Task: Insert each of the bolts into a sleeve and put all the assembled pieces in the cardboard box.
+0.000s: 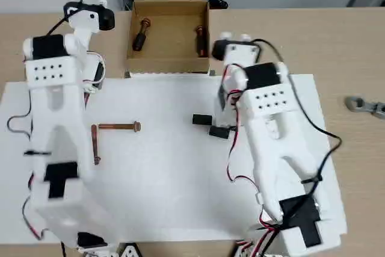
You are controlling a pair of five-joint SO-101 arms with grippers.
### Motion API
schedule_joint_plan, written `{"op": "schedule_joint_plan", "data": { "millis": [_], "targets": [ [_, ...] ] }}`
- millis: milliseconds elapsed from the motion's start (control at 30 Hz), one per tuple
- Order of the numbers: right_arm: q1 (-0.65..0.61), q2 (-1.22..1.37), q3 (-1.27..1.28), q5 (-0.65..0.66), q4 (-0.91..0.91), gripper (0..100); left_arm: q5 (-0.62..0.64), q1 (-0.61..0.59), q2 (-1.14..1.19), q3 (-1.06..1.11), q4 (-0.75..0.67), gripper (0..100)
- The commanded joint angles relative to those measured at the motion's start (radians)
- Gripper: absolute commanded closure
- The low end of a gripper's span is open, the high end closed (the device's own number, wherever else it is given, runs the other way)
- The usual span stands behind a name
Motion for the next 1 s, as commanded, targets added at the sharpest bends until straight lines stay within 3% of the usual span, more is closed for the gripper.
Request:
{"op": "schedule_joint_plan", "data": {
  "millis": [0,167,500,700,967],
  "targets": [
    [-0.061,-0.001,-0.048,0.25,-0.008,99.1,0.041,0.006,-0.247,0.111,-0.018,99],
    [-0.077,0.007,-0.064,0.512,-0.03,99.0,0.097,0.005,-0.557,0.352,-0.066,99],
    [-0.071,0.01,-0.064,0.807,-0.199,99.4,0.273,0.0,-1.172,0.834,-0.176,99],
    [-0.05,0.067,-0.058,0.724,-0.309,99.5,0.288,-0.026,-1.428,0.955,-0.313,99],
    [-0.05,0.34,-0.164,0.715,-0.234,98.8,0.344,-0.086,-1.409,0.96,-0.304,99]
  ]
}}
